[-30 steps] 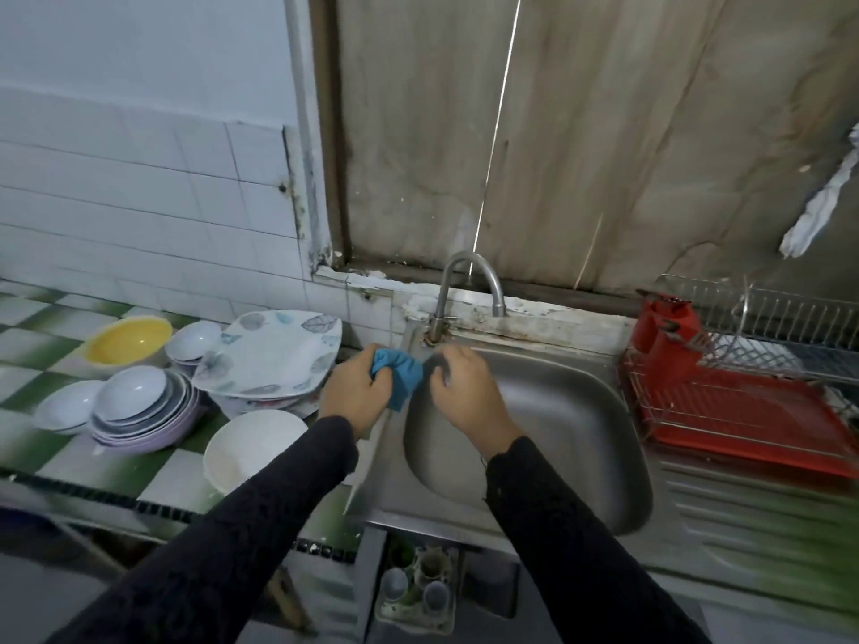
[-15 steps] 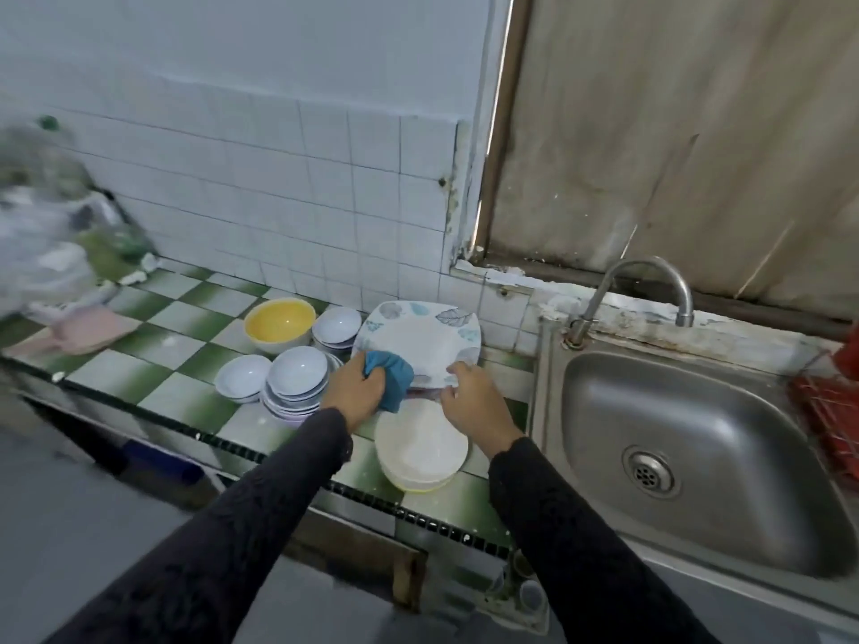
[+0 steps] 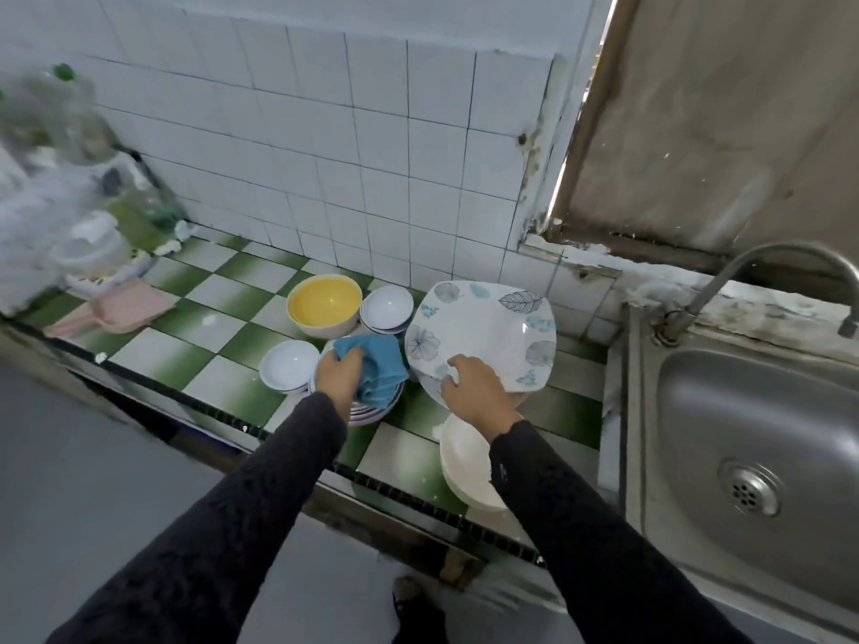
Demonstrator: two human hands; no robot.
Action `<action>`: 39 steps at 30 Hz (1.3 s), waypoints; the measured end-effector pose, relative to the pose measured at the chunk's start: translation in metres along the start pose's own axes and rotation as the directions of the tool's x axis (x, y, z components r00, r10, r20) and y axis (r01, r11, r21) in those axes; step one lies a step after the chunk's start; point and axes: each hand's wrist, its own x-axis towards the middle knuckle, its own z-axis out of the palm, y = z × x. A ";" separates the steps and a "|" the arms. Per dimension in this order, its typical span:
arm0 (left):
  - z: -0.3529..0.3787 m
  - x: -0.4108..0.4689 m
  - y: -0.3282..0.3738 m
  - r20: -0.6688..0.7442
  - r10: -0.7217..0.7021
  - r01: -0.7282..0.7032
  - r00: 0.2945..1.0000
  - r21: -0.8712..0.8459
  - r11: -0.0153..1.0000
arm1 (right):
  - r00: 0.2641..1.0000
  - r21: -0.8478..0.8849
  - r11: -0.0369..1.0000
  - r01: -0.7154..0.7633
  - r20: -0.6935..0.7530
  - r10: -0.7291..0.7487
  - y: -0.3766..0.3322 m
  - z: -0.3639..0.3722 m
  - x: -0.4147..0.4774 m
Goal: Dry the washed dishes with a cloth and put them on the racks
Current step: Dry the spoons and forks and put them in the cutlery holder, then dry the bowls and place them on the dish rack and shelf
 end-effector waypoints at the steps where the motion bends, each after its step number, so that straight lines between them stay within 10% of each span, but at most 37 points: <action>1: -0.001 0.011 0.002 -0.006 -0.006 0.006 1.000 0.006 1.000 | 1.000 0.017 1.000 -0.003 0.011 0.003 -0.002 0.003 0.011; 10: -0.012 0.085 0.011 0.078 -0.074 0.076 0.994 -0.019 0.997 | 0.999 0.109 0.994 0.005 0.036 -0.009 -0.033 0.029 0.086; 21: -0.056 0.137 0.021 0.197 0.353 -0.403 0.915 0.370 0.837 | 0.982 -0.008 0.993 -0.116 0.149 0.116 -0.088 0.089 0.118; 30: -0.086 0.174 0.032 0.519 0.387 -0.625 0.762 0.433 0.650 | 0.966 -0.183 0.949 -0.258 -0.043 0.254 -0.108 0.111 0.118; 39: -0.099 0.191 0.029 0.599 0.319 -0.621 0.734 0.403 0.672 | 0.917 -0.053 0.918 -0.394 -0.093 0.388 -0.126 0.108 0.110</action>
